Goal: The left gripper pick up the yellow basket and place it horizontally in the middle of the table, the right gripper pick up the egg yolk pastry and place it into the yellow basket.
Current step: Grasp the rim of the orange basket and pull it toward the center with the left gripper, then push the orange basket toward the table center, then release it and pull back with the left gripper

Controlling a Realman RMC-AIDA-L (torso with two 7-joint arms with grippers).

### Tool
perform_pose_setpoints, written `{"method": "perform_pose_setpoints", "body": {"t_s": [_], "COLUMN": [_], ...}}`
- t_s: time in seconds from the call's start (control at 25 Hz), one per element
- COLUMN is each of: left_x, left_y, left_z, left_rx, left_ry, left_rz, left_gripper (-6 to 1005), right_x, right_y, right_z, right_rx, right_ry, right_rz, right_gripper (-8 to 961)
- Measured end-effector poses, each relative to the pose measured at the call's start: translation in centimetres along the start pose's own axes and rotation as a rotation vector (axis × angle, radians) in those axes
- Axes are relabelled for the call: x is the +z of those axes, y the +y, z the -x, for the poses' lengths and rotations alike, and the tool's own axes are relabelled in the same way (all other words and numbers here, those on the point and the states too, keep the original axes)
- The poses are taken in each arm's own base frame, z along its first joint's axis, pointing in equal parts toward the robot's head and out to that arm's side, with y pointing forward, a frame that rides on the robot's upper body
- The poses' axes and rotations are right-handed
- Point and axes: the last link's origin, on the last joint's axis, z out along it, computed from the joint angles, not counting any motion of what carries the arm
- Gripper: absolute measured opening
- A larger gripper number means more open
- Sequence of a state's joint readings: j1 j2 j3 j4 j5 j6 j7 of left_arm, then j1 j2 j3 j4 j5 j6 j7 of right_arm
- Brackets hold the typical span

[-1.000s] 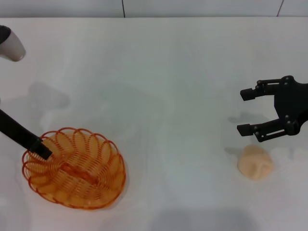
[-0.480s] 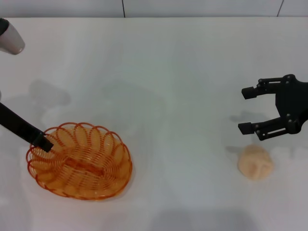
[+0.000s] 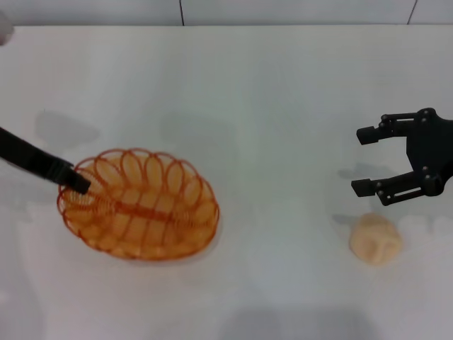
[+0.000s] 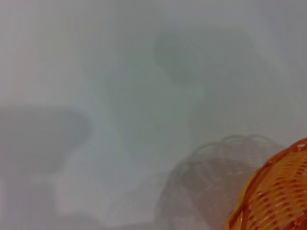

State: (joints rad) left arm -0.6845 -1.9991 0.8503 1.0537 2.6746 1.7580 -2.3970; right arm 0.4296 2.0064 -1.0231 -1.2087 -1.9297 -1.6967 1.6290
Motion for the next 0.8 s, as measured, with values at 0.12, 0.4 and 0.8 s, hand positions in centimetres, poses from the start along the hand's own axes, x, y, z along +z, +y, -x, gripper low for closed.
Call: {"method": "perform_pose_setpoints", "body": {"t_s": [0.12,0.4,0.8], "left_x": [-0.5,-0.5,2.1], "left_y": [-0.1,0.2,2.1], "left_z": [-0.2,-1.5,-4.3], "left_rx": [-0.045,-0.170,-0.272], "left_ry": [0.027,0.069,0.059], "left_rz": [0.009,0.019,0.109], "left_gripper": [95,85,106], "right_x": [0.0,-0.1,-0.4], "right_y": [0.0,-0.1,0.2], "right_z": [0.0,0.0,-0.3], "right_rx": [0.000,0.002,-0.009], "right_ry": [0.000,-0.005,-0.005], "right_rz": [0.000,-0.007,-0.006], "right_gripper": [857,857,857]}}
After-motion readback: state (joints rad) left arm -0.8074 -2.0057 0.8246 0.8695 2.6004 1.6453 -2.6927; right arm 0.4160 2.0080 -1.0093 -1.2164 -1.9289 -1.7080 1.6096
